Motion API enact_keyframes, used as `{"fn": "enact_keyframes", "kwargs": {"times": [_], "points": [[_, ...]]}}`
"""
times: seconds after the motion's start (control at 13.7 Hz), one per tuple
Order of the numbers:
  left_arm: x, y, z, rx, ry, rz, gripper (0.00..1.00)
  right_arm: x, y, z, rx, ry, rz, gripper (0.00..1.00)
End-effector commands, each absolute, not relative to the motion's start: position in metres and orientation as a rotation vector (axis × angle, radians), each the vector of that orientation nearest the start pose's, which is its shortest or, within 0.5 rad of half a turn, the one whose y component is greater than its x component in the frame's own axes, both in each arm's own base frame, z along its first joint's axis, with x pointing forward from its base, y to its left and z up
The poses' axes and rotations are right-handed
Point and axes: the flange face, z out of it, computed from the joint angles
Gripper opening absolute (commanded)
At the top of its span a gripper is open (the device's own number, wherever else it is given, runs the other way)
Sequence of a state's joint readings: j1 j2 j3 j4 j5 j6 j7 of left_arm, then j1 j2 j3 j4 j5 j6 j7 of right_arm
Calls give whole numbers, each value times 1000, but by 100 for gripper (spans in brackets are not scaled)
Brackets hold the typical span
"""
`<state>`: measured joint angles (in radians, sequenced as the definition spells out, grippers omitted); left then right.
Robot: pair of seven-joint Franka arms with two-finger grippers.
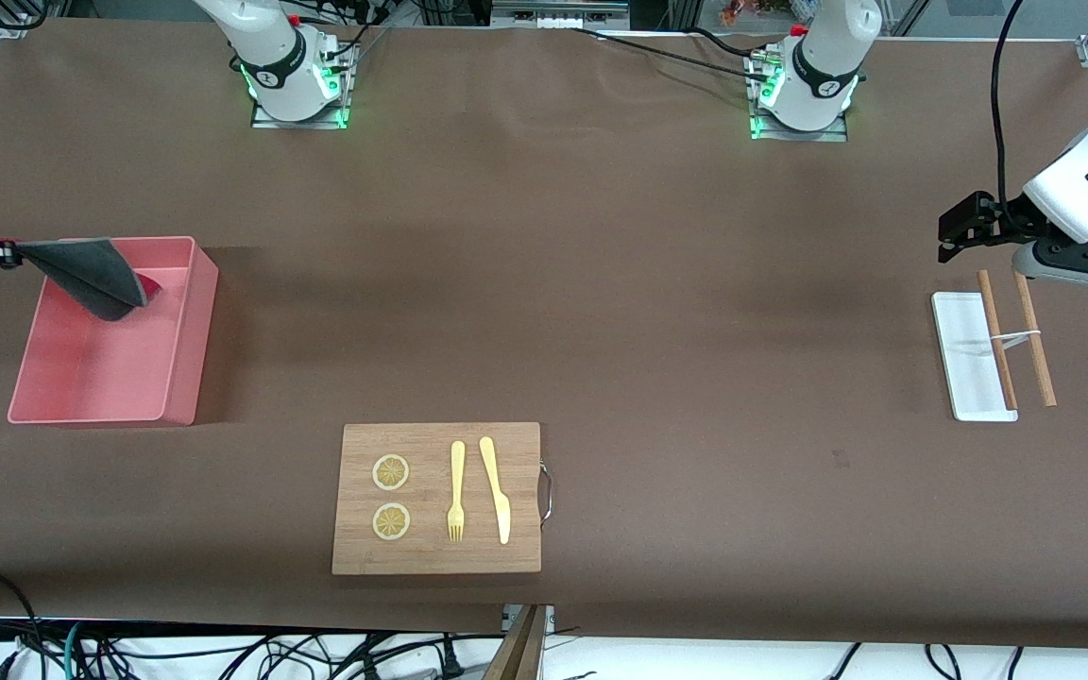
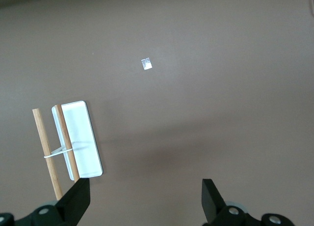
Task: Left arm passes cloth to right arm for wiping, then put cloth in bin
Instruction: 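Lower the cloth into the pink bin and open the right gripper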
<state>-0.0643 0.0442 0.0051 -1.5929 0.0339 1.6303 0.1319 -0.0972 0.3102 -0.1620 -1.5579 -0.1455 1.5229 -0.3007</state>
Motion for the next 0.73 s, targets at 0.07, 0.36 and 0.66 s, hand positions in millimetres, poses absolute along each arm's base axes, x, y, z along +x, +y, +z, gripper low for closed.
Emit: {"fn": "enact_keyframes", "kwargs": {"times": [0.07, 0.36, 0.66], "points": [[563, -31, 599, -3090, 317, 14, 100, 578, -172, 400, -3195, -138, 565, 0], [563, -29, 600, -3080, 314, 10, 100, 574, -177, 349, -3203, -151, 507, 0], [559, -28, 598, -3081, 313, 58, 100, 571, -180, 301, -3219, -164, 443, 0]]}}
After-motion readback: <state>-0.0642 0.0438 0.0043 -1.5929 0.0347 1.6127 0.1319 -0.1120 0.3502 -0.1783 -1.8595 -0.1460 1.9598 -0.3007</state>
